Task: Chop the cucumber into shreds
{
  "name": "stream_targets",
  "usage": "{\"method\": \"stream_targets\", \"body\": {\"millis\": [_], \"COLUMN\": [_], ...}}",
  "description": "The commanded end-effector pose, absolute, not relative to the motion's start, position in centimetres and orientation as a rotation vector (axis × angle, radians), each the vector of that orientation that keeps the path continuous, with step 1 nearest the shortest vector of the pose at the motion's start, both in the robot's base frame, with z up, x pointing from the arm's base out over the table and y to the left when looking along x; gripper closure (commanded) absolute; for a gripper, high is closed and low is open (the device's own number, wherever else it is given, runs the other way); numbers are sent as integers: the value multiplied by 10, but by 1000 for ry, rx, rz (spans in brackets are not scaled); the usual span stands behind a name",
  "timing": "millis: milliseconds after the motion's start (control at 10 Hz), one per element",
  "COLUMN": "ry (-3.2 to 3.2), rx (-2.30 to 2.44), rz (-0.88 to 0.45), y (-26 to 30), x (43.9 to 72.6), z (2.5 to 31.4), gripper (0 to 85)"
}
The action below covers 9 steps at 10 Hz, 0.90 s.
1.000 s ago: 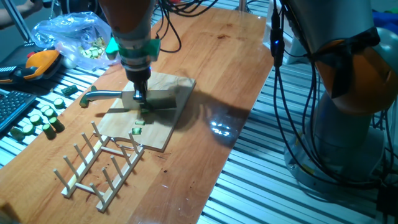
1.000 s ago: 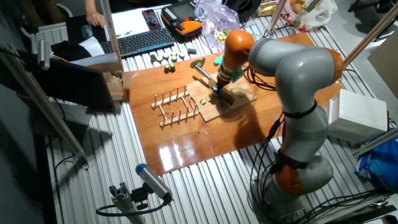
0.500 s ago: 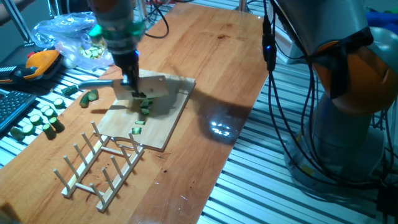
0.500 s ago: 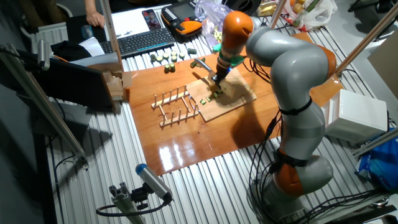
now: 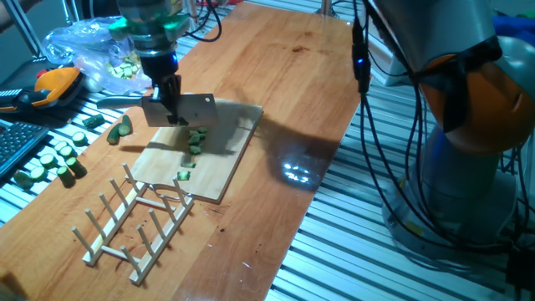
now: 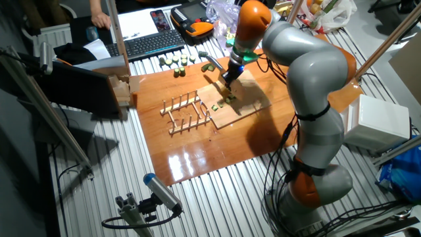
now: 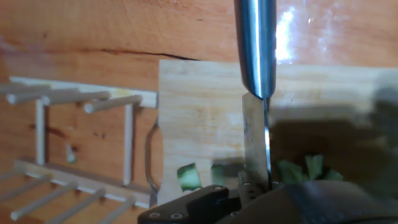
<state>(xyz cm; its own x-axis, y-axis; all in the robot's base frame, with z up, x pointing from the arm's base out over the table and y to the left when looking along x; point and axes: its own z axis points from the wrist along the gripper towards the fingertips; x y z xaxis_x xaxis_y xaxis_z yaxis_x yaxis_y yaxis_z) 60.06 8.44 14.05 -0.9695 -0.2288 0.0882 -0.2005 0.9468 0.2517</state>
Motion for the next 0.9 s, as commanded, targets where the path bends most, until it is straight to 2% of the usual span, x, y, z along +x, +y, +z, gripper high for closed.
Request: {"method": "stream_targets", "body": {"millis": [0,200,400,800], "ry": [-3039,-3078,-3069,-3072], "rx": [9,-36,-68,-191], "rz": [-360,-319,-338,-318], "y": [84,83,94,133], "x": [599,598,602,608], "z": [144,152,156,178], "gripper": [850,850,850,850]}}
